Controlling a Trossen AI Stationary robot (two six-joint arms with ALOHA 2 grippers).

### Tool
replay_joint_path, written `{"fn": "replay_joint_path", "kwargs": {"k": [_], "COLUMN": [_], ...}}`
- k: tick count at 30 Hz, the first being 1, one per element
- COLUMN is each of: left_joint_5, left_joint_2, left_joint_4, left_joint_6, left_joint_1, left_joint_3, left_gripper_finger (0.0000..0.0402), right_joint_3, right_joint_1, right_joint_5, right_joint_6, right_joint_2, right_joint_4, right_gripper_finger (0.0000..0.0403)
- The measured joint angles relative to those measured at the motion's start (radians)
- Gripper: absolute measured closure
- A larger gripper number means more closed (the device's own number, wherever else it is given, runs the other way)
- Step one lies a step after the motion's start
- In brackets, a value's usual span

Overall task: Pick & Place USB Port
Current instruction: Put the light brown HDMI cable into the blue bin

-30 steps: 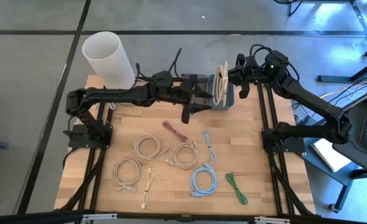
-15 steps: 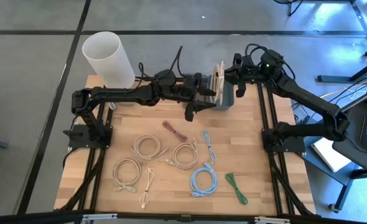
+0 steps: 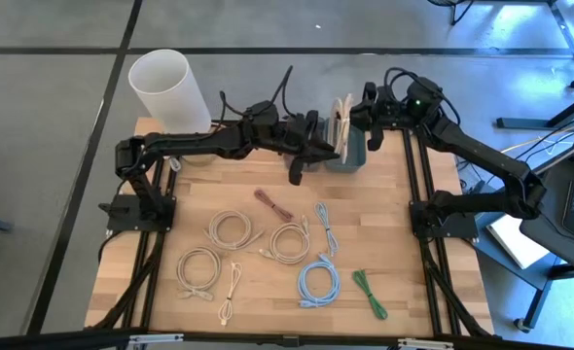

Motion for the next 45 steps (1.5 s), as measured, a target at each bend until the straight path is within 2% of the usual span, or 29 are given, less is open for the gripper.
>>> {"fn": "replay_joint_path", "kwargs": {"k": [4, 6, 15, 19, 23, 29, 31, 35, 45], "left_joint_5": [0.030, 0.037, 0.082, 0.096, 0.113, 0.120, 0.130, 0.137, 0.128], "left_joint_2": [0.017, 0.016, 0.013, 0.012, 0.012, 0.011, 0.011, 0.012, 0.012], "left_joint_4": [0.031, 0.043, 0.015, 0.003, 0.003, 0.017, 0.030, 0.053, 0.053], "left_joint_6": [-0.010, -0.011, -0.042, -0.040, -0.043, -0.057, -0.060, -0.060, -0.057], "left_joint_1": [0.004, 0.005, 0.022, 0.023, 0.037, 0.050, 0.047, 0.048, 0.057], "left_joint_3": [0.000, 0.000, -0.003, -0.002, -0.001, 0.000, -0.002, -0.002, -0.002], "left_gripper_finger": [0.0392, 0.0393, 0.0393, 0.0394, 0.0394, 0.0394, 0.0394, 0.0394, 0.0394], "right_joint_3": [0.000, 0.000, 0.000, 0.027, 0.133, 0.400, 0.460, 0.492, 0.452], "right_joint_1": [0.001, 0.001, -0.015, -0.055, -0.098, -0.111, -0.113, -0.110, -0.037], "right_joint_5": [0.000, 0.001, 0.031, 0.052, 0.068, 0.241, 0.279, 0.279, 0.151], "right_joint_6": [0.014, 0.037, 0.076, 0.049, -0.100, -0.371, -0.374, -0.328, -0.206], "right_joint_2": [0.000, 0.000, -0.010, -0.031, -0.061, -0.069, -0.066, -0.061, -0.066], "right_joint_4": [0.003, 0.011, 0.006, -0.031, -0.193, -0.548, -0.617, -0.726, -0.879], "right_gripper_finger": [0.0386, 0.0370, 0.0182, 0.0135, 0.0128, 0.0139, 0.0142, 0.0143, 0.0143]}}
